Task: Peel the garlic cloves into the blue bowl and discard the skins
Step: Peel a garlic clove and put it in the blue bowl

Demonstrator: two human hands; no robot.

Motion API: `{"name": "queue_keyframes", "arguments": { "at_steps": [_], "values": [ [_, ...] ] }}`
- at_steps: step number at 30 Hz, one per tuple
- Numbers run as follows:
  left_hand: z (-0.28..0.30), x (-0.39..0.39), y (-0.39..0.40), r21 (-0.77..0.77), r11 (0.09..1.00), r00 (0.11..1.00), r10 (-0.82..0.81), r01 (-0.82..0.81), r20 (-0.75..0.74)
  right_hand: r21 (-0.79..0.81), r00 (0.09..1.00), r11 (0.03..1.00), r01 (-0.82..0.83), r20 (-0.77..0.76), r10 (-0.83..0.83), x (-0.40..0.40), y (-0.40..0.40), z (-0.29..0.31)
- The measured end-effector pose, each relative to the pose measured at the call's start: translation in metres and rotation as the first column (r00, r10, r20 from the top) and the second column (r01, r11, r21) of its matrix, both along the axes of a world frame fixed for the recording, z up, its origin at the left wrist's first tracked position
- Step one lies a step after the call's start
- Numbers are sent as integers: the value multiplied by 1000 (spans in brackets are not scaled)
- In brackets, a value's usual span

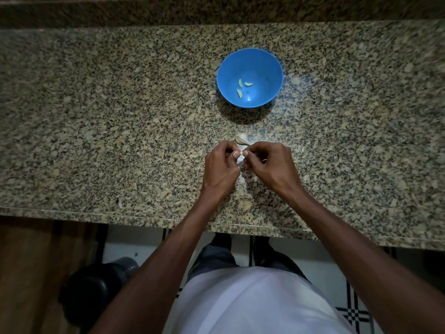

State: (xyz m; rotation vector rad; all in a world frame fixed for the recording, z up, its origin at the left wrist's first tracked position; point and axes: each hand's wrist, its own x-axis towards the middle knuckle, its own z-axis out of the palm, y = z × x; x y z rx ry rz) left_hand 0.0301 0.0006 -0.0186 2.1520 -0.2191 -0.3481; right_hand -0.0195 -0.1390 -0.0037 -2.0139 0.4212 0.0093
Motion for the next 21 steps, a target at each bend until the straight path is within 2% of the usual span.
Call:
{"name": "queue_keyframes", "arguments": {
  "at_steps": [7, 12, 21],
  "values": [
    [7, 0, -3, -214, 943, 926, 173, -254, -336, 20, 998, 998, 57, 28, -57, 1, -2, -4],
    [9, 1, 5, -319, 920, 928, 107, -229, -356, 141, 996, 986, 85, -3, -86, -1, -5, -6],
    [10, 0, 11, -351, 916, 929, 55, -193, -367, 270, 996, 959, 89, -16, -88, -3, -6, -10]
  ]
}}
